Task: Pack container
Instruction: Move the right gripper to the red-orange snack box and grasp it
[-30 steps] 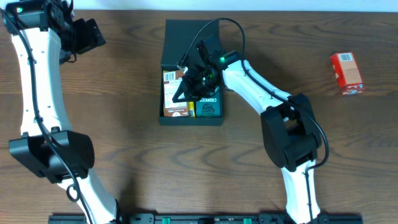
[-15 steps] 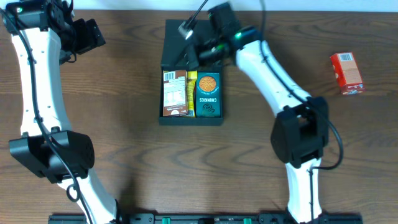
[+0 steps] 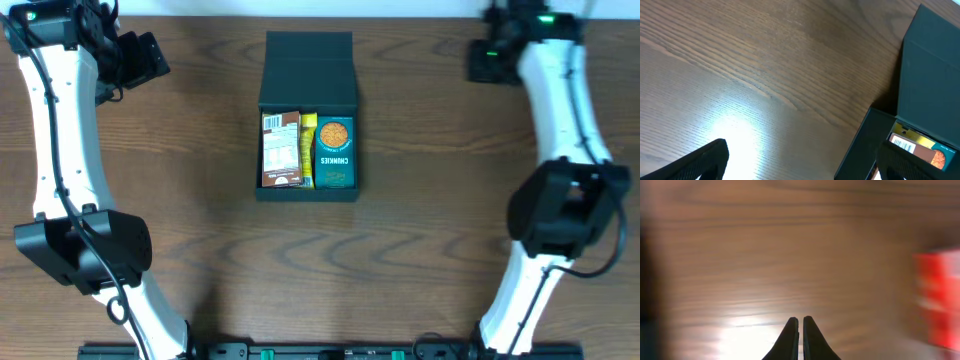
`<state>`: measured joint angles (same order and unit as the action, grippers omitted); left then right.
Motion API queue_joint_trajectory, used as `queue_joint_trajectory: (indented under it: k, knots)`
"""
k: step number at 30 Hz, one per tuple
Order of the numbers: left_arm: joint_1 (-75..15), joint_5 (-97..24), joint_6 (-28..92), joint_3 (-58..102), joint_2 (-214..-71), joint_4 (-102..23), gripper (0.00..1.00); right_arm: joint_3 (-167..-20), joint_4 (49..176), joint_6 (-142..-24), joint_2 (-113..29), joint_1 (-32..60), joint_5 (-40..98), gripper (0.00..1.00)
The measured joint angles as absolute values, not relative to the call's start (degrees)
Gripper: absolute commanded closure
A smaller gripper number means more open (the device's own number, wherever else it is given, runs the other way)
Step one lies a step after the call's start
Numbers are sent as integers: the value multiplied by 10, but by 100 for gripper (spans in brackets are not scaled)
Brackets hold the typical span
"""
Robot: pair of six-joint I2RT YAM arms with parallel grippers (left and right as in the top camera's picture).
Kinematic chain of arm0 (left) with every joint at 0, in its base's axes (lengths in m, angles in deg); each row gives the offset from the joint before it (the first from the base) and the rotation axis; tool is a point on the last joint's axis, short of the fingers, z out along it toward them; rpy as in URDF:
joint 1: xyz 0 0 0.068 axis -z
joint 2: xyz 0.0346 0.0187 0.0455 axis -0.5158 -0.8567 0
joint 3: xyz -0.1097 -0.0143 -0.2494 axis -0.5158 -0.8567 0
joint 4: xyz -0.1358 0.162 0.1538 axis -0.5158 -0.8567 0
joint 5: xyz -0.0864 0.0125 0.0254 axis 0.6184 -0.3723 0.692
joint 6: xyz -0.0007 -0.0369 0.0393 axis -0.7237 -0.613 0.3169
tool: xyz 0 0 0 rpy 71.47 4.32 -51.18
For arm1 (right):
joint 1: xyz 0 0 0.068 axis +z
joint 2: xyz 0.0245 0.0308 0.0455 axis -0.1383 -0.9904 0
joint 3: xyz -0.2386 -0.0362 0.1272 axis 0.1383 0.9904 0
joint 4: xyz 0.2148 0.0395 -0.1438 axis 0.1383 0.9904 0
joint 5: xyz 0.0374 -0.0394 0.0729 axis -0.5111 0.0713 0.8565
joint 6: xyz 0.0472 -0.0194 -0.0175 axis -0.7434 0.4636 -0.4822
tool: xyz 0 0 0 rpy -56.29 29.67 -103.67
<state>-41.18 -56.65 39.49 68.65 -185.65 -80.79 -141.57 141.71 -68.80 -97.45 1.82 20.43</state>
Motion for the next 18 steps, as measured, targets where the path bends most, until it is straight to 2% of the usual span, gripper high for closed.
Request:
queue_joint_trajectory:
  k: [4, 10, 12, 13, 14, 16, 17, 18]
  knots:
    - [-412, -566, 395, 686, -1857, -805, 5, -1416, 1419, -621, -975, -61, 160, 95]
    - [-412, -566, 394, 686, -1857, -797, 5, -1416, 1416, -526, -975, -110, 126, 94]
    - [-412, -566, 392, 686, -1857, -797, 5, -1416, 1409, -513, -975, -123, 124, 89]
    - [-412, -566, 392, 686, -1857, -797, 4, -1416, 1405, -506, -975, -132, 124, 84]
    - [-412, -566, 391, 686, -1857, -797, 5, -1416, 1403, -495, -975, -144, 129, 71]
    - [-412, -566, 390, 686, -1857, -797, 5, -1416, 1403, -477, -978, -168, 150, 6]
    - [-412, -566, 389, 686, -1857, -797, 5, -1416, 1402, -468, -983, -181, 165, 1]
    - [-412, -566, 388, 686, -1857, -797, 5, -1416, 1402, -457, -988, -190, 174, 1]
